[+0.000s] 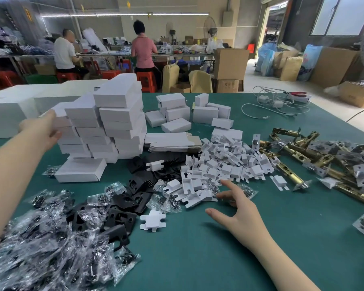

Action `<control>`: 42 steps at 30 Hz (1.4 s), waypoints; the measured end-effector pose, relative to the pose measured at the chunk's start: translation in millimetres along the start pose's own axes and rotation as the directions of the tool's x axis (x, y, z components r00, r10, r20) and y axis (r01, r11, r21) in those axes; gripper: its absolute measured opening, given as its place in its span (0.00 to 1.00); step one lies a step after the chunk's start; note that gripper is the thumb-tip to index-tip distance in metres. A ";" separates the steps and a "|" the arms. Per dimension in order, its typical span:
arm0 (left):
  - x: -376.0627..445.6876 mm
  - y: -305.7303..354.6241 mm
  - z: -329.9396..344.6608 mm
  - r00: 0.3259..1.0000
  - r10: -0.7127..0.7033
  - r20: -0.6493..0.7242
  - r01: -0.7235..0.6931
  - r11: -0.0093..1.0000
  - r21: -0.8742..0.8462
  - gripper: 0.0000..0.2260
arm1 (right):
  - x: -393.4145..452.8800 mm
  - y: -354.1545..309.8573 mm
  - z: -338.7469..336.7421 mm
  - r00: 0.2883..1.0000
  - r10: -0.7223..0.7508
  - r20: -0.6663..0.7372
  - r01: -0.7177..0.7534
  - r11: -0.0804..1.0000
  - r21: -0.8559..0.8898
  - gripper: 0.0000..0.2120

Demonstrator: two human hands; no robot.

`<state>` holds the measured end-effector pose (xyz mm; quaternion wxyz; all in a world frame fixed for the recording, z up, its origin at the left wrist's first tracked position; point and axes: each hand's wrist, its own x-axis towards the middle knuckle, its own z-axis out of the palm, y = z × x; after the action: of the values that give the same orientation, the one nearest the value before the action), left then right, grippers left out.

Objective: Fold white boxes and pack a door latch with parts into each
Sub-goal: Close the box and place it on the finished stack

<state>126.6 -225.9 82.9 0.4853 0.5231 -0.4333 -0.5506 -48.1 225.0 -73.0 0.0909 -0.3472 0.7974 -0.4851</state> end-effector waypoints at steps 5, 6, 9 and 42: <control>-12.5 0.5 -6.4 0.986 0.161 -0.048 -0.142 0.951 0.274 0.32 | -0.1 -4.3 -0.6 1.000 -0.015 -0.005 0.015 0.999 -0.042 0.33; -20.9 1.9 -5.4 0.966 0.227 -0.124 -0.188 0.944 0.271 0.32 | -0.1 -5.7 -0.6 1.000 -0.021 -0.006 0.020 0.998 -0.057 0.31; -75.2 3.3 7.0 0.762 0.623 -0.179 -0.570 0.775 0.272 0.29 | -0.6 -8.7 -0.8 0.999 -0.038 -0.007 0.037 0.994 -0.108 0.30; -280.1 -190.4 71.3 0.218 0.620 0.754 -0.971 0.219 0.100 0.11 | 139.0 -63.9 0.3 0.976 -0.212 -0.054 0.174 0.903 -0.393 0.17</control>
<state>35.0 77.8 -55.5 0.3707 0.1193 -0.9075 -0.1576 -121.4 117.1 7.0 -0.0659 -0.4118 0.8423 -0.3415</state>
